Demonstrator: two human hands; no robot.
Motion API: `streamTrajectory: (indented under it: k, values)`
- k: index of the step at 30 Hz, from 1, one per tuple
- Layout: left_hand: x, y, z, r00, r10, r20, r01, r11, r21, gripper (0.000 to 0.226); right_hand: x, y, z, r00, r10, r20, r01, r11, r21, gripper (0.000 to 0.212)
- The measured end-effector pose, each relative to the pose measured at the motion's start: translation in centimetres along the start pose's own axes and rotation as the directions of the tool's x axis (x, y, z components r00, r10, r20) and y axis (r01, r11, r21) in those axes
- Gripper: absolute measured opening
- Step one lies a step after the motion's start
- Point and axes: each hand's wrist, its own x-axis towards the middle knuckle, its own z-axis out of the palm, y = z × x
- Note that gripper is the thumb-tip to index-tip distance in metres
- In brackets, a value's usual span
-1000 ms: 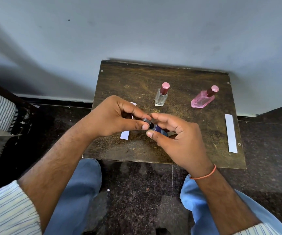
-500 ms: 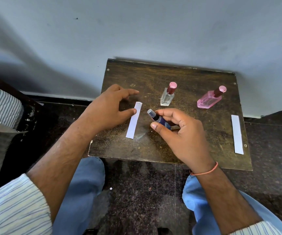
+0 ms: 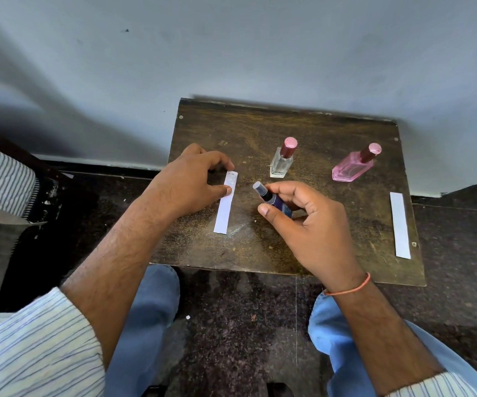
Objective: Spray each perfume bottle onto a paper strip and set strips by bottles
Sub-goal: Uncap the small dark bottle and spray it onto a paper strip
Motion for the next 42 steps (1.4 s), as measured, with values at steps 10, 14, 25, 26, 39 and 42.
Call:
streamTrajectory:
  k: [10,14,25,26,39,42]
  values:
    - [-0.1,-0.2,0.1,1.000,-0.011,-0.021,0.011,1.000,0.010,0.043,0.4,-0.4,1.1,0.999,-0.038,-0.001,0.038,0.999,-0.011,0.030]
    - [-0.3,-0.6,-0.1,1.000,0.001,-0.031,-0.003,0.999,-0.050,0.048,0.6,-1.3,1.9,0.997,-0.074,-0.024,0.074,0.997,0.007,0.028]
    - [-0.8,-2.5,-1.9,0.988,0.071,-0.137,-0.106,0.959,-0.265,0.032,2.5,-2.3,4.1,0.987,-0.041,-0.153,0.043,0.999,0.015,0.027]
    - [-0.9,-2.5,-1.9,0.986,0.104,-0.134,-0.137,0.953,-0.270,0.032,2.7,-2.2,4.4,0.987,-0.036,-0.157,0.039,0.999,0.016,0.028]
    - [-0.8,-2.0,-0.8,0.976,0.070,-0.206,-0.129,0.948,-0.291,0.019,4.5,-2.2,6.9,0.977,-0.092,-0.193,0.085,0.995,-0.046,0.031]
    - [-0.7,-2.0,-0.5,0.975,0.041,-0.216,-0.105,0.949,-0.298,0.021,4.7,-2.2,7.1,0.977,-0.086,-0.193,0.080,0.996,-0.041,0.031]
